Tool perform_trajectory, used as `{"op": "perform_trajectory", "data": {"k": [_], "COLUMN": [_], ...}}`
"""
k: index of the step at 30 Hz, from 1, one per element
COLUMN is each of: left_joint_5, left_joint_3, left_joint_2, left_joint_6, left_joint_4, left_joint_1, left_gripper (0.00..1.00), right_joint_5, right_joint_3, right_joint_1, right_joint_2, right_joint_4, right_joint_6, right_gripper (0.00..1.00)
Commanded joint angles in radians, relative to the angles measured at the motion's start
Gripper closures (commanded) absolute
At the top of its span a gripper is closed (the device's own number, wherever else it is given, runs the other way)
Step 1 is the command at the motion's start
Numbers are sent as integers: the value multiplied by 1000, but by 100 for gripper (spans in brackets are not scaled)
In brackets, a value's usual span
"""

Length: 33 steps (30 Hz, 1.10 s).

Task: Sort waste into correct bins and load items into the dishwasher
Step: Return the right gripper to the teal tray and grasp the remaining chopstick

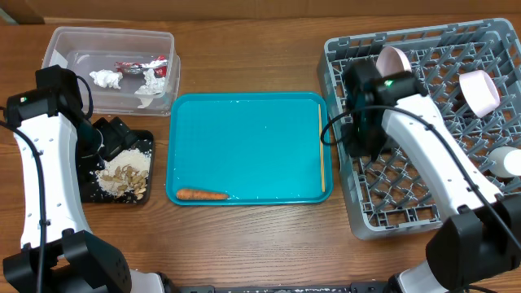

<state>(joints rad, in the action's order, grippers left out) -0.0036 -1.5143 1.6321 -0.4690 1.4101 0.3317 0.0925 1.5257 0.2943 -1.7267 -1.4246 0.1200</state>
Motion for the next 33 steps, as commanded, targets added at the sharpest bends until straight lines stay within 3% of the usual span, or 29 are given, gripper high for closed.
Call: {"op": "perform_trajectory", "data": {"k": [1, 6, 7, 10, 11, 17, 23, 33], "left_joint_5": [1, 1, 1, 1, 1, 1, 1, 1], "left_joint_3": [-12, -12, -12, -12, -12, -12, -12, -12], "left_joint_2": [-24, -24, -24, -24, -24, -24, -24, -24], "left_joint_6": [-3, -3, -3, -3, -3, -3, -3, -3], "left_joint_4": [-1, -1, -1, -1, -1, 0, 0, -1], "left_joint_1": [2, 2, 2, 2, 2, 2, 2, 2], "left_gripper": [0, 0, 0, 0, 0, 0, 0, 0], "right_joint_5": [-180, -229, -230, -269, -293, -344, -197, -131], "right_joint_3": [159, 194, 190, 177, 176, 176, 171, 18], "right_joint_1": [11, 74, 87, 117, 125, 137, 143, 163], "right_joint_2": [13, 11, 8, 6, 5, 4, -23, -128], "right_joint_4": [1, 83, 111, 209, 238, 349, 327, 358], "right_joint_6": [19, 38, 37, 37, 37, 38, 194, 280], "right_gripper": [58, 55, 49, 8, 0, 0, 0, 3]}}
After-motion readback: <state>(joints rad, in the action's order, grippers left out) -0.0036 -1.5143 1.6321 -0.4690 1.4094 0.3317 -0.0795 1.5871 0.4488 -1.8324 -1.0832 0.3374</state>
